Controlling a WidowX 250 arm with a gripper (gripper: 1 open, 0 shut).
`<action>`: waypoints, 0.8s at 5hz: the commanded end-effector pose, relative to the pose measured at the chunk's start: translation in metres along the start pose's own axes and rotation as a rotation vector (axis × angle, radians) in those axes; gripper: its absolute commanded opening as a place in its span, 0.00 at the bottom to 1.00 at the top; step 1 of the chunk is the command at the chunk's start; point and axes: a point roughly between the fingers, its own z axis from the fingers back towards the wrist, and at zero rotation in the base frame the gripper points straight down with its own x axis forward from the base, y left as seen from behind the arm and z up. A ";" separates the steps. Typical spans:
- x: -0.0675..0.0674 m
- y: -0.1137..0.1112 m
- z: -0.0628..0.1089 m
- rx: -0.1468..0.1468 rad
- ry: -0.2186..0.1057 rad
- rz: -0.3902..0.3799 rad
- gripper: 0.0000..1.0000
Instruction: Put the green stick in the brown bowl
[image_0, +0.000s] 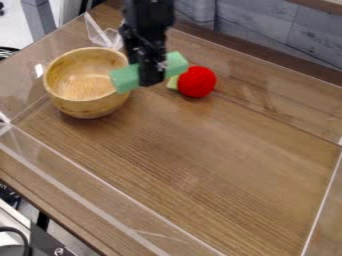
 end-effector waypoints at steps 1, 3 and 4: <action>-0.002 0.022 -0.004 0.045 -0.043 0.041 0.00; -0.003 0.041 -0.028 0.054 -0.055 0.116 0.00; 0.006 0.044 -0.019 0.061 -0.066 0.183 0.00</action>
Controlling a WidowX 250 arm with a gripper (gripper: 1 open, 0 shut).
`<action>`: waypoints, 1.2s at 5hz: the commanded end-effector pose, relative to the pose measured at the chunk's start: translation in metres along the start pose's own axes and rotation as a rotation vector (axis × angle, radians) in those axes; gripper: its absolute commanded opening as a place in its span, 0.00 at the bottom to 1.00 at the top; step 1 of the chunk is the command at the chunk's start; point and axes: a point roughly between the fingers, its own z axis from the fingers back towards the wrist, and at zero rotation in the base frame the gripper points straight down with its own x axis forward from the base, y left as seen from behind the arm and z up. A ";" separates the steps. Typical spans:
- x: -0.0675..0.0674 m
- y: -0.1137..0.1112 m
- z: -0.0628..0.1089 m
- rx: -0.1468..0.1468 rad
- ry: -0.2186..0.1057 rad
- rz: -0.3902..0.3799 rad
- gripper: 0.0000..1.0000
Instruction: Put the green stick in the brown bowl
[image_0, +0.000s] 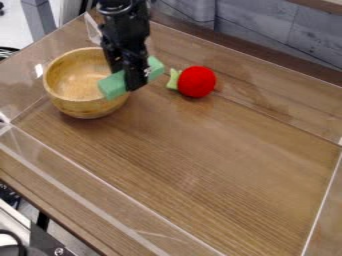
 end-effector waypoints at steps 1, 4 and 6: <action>0.018 0.007 0.020 0.036 -0.045 0.059 0.00; 0.018 0.009 0.040 0.024 -0.058 -0.044 0.00; 0.019 0.017 0.041 0.006 -0.065 -0.162 0.00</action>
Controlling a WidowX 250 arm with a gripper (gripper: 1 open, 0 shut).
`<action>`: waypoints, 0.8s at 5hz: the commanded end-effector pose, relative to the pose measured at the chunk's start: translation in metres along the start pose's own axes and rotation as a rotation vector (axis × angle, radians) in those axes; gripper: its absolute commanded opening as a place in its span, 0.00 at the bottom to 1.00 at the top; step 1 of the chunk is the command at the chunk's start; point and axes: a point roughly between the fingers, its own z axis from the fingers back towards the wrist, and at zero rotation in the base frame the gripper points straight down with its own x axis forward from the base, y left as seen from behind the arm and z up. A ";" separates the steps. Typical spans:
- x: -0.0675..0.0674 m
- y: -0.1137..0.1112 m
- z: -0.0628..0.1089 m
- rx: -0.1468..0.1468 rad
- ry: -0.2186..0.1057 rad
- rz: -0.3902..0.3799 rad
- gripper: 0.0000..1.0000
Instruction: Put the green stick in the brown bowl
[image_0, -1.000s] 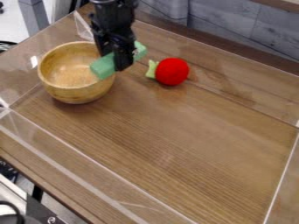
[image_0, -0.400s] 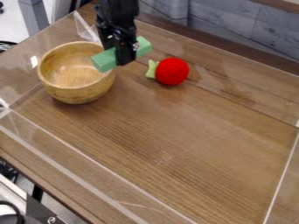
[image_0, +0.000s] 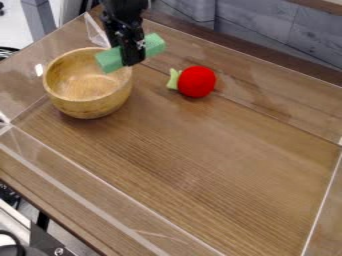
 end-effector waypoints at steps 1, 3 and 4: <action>0.012 0.006 0.010 0.028 -0.039 -0.080 0.00; 0.008 0.016 0.014 0.023 -0.042 -0.064 0.00; -0.001 0.032 0.015 0.033 -0.043 0.025 0.00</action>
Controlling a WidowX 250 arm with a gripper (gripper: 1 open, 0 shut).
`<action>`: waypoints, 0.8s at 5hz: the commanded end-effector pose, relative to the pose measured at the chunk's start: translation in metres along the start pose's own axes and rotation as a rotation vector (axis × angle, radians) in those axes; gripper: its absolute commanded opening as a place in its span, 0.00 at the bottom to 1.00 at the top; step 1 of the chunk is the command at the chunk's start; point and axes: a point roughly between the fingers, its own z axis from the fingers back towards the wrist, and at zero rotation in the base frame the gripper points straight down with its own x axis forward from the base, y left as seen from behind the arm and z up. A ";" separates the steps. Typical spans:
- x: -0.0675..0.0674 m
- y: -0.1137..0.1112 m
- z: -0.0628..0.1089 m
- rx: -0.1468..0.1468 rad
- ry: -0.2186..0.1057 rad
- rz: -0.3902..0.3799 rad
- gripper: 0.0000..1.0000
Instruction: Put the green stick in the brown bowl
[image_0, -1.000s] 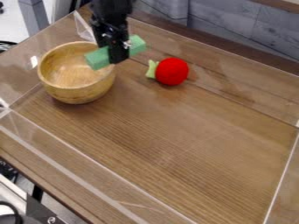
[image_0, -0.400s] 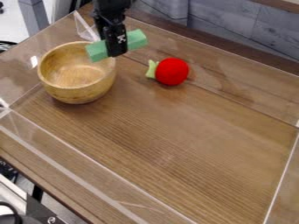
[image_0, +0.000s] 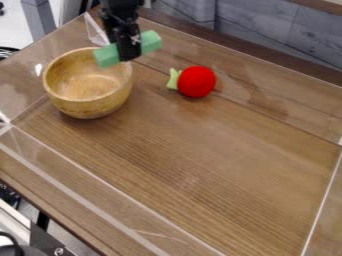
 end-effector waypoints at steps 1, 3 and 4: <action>-0.004 0.024 0.015 0.057 -0.034 0.080 0.00; -0.006 0.011 -0.004 0.049 -0.026 0.185 0.00; -0.008 0.023 -0.014 0.039 -0.023 0.216 1.00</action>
